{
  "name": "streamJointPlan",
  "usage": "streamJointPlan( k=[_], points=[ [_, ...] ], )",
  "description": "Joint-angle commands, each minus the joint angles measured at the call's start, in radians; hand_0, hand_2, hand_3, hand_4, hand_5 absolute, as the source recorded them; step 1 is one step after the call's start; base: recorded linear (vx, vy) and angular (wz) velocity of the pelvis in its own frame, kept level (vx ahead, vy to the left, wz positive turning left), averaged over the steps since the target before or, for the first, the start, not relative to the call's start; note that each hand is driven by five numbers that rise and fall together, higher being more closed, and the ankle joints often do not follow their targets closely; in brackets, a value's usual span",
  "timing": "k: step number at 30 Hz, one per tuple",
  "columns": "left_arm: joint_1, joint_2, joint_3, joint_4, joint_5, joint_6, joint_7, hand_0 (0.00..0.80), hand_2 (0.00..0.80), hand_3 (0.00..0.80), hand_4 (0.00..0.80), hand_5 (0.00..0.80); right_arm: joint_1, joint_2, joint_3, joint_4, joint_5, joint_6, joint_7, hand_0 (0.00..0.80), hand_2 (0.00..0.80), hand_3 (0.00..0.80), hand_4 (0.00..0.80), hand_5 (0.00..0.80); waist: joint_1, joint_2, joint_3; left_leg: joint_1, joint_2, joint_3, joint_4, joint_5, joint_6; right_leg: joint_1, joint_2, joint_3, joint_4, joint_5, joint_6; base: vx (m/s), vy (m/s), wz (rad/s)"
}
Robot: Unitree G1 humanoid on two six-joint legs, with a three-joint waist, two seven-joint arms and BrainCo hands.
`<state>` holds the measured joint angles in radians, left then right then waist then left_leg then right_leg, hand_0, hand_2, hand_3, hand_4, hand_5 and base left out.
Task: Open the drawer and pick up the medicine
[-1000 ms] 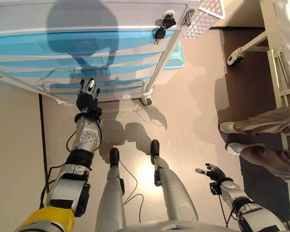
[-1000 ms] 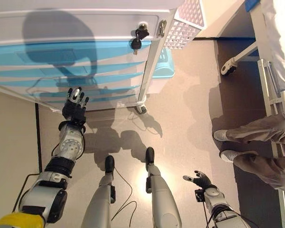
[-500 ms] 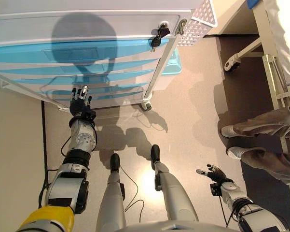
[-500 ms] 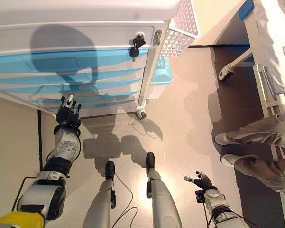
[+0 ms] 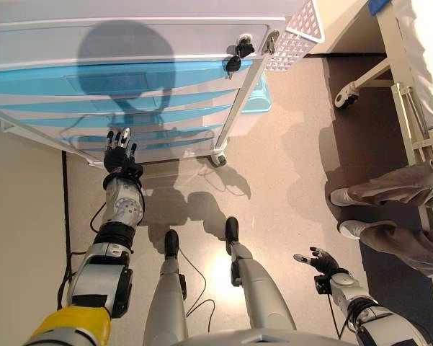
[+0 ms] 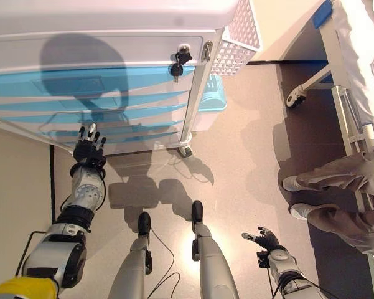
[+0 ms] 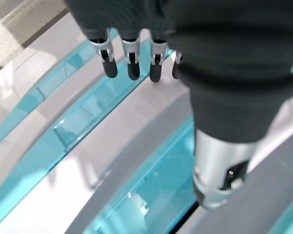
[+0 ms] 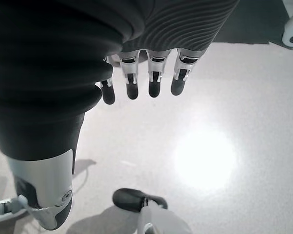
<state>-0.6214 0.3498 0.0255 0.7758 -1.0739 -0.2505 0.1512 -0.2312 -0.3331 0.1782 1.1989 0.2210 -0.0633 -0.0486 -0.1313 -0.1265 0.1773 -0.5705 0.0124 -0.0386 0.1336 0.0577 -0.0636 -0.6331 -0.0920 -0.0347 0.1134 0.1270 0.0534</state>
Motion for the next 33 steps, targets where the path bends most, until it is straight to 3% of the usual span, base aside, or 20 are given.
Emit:
streamJointPlan(
  k=[1,33],
  points=[
    [-0.133,0.067,0.018,0.023,0.05,-0.034,-0.016,0.0,0.0,0.0,0.0,0.0,0.022,-0.065,0.059,0.013,0.022,-0.01,-0.007,0.0,0.0,0.0,0.0,0.0,-0.038,0.004,-0.006,-0.067,-0.037,-0.037,0.062,-0.057,0.047,0.016,0.019,-0.001,0.024,-0.023,0.039,0.0,0.0,0.0],
    [-0.19,0.0,-0.07,-0.186,-0.087,-0.059,-0.113,0.0,0.0,0.0,0.0,0.0,0.02,-0.071,0.078,0.008,0.006,-0.004,0.023,0.0,0.0,0.0,0.0,0.0,-0.039,0.004,0.001,-0.077,-0.045,-0.036,0.07,-0.057,0.051,0.006,0.013,-0.003,0.039,-0.02,0.038,0.0,0.0,0.0]
  ],
)
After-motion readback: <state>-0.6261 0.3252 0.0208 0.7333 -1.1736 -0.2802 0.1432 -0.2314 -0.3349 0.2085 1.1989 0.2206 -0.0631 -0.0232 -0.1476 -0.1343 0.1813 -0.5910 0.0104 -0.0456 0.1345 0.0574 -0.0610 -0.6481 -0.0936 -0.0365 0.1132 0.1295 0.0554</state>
